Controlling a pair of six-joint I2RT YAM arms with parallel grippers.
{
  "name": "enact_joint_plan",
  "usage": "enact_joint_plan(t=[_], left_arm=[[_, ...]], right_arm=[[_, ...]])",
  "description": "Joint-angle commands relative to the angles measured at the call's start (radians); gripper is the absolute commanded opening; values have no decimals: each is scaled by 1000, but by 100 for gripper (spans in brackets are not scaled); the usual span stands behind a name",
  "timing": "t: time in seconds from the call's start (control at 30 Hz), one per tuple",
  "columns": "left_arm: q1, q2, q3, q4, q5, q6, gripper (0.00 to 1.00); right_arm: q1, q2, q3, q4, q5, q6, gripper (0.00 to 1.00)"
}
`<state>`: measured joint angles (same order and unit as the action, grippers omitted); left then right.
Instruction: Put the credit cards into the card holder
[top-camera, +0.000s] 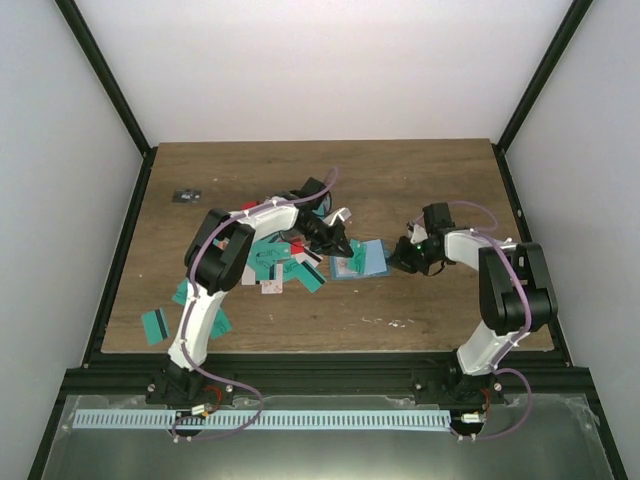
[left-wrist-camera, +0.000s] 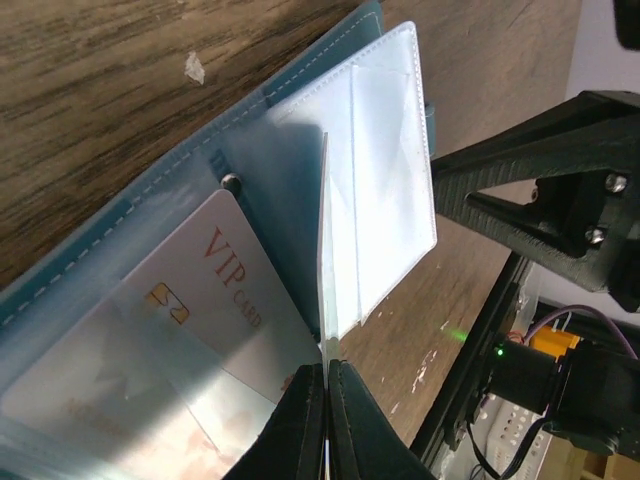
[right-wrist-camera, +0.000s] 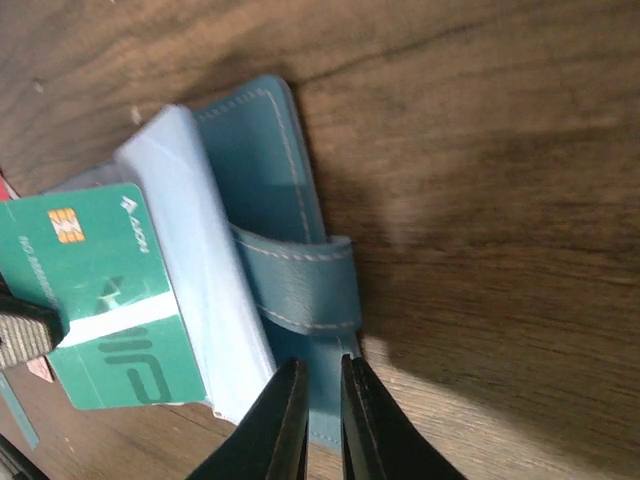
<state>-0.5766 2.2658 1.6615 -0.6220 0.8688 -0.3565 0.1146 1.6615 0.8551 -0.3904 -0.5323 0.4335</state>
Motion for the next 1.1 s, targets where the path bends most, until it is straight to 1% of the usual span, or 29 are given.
enact_joint_plan(t=[0.0, 0.23, 0.67, 1.07], left_arm=[[-5, 24, 30, 18, 8, -6, 4], [-14, 41, 30, 37, 4, -23, 4], [-22, 57, 27, 80, -5, -67, 4], [-53, 33, -35, 197, -86, -192, 4]], right_arm=[[-4, 22, -29, 33, -38, -15, 12], [-3, 41, -78, 71, -87, -5, 11], [-3, 46, -96, 79, -119, -5, 9], [6, 46, -133, 107, -163, 29, 9]])
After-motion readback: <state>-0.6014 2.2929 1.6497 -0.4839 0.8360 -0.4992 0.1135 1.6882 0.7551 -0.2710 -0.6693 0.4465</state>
